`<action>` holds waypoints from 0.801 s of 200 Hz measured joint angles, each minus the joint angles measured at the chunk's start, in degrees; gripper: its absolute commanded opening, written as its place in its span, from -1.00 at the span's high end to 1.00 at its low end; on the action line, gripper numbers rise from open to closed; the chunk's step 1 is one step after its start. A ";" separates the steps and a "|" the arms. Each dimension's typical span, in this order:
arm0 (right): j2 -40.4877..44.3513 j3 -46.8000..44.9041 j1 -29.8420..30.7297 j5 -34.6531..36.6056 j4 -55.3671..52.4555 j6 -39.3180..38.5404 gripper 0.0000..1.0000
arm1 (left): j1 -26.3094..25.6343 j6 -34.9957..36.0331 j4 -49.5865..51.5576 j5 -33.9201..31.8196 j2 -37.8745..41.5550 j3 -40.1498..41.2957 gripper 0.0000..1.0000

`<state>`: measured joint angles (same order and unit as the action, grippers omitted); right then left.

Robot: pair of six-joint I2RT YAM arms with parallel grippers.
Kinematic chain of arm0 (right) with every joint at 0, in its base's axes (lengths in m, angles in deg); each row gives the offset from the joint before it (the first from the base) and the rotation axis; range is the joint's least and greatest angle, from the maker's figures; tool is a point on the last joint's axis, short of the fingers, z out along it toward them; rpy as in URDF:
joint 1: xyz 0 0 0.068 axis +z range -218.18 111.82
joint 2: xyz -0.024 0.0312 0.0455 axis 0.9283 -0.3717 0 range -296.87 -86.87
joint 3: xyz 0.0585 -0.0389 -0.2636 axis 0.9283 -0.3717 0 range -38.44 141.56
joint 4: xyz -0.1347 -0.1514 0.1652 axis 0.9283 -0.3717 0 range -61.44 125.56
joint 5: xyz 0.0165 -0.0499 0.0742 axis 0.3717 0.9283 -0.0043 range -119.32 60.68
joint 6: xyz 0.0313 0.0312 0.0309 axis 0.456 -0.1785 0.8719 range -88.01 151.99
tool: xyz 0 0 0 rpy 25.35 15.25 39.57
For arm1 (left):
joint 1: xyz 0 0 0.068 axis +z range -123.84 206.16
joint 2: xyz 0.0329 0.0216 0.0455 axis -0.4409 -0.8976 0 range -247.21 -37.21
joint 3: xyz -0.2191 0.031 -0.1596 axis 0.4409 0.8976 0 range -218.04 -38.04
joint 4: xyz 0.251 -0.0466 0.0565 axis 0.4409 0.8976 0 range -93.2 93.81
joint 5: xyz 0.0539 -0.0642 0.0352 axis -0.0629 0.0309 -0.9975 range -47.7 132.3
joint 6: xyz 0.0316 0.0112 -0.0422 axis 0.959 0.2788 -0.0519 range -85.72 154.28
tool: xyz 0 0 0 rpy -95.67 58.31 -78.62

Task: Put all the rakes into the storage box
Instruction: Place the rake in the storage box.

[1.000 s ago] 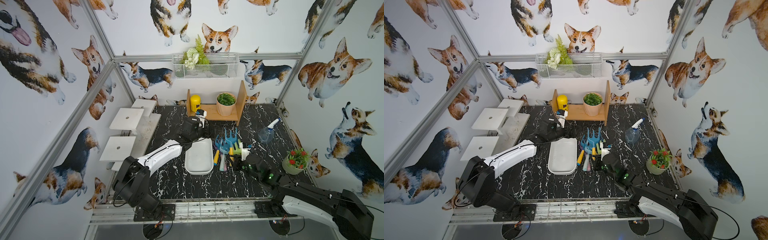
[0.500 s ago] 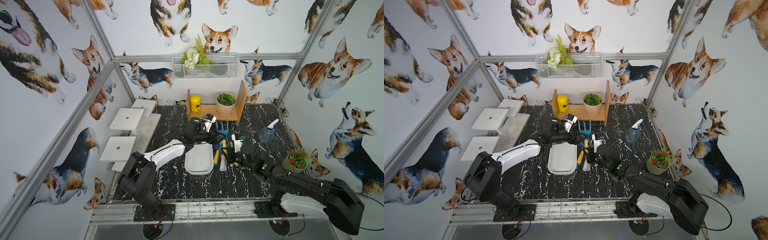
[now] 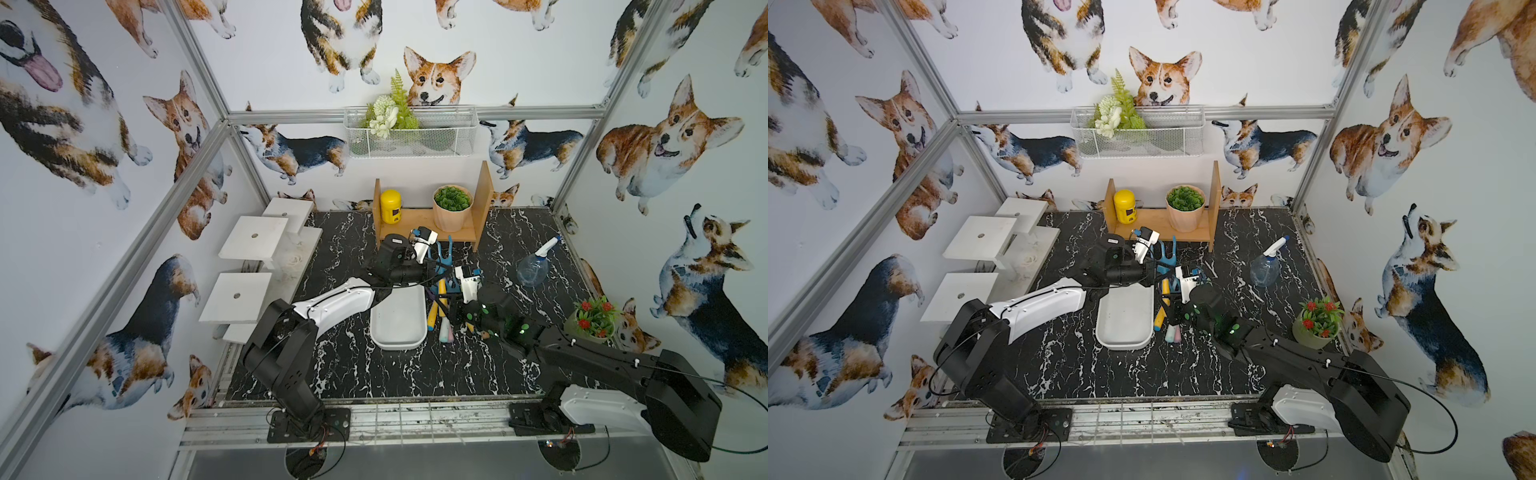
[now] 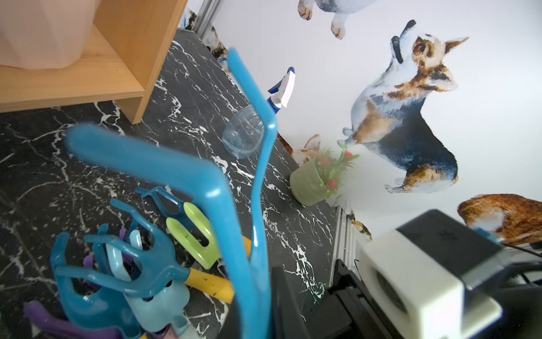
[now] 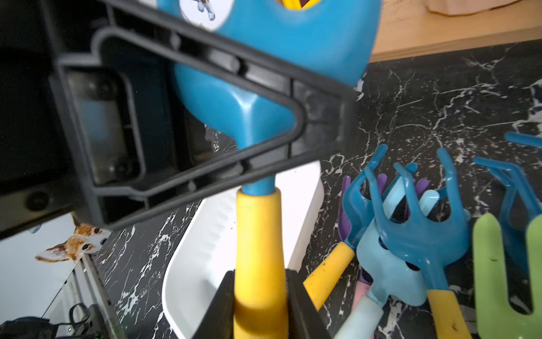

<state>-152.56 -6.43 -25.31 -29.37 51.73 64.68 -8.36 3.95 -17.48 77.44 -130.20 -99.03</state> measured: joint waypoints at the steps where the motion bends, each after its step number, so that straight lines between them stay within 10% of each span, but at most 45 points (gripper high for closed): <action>1: 0.04 0.00 0.00 -0.04 0.04 0.00 -0.11 | 0.00 0.00 0.00 -0.09 0.15 0.09 1.00; 18: 0.83 0.00 -0.17 1.36 0.42 1.33 -0.41 | 0.15 1.44 1.07 -2.80 2.99 1.73 1.00; 160: 9.62 -5.46 -1.64 12.28 -4.15 4.50 -0.28 | 4.39 4.87 5.97 -13.99 2.51 14.29 0.90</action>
<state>-142.95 -11.90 -26.95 -17.09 47.57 69.18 -3.97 8.83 -11.51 63.45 -127.69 -84.73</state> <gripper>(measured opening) 0.642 0.143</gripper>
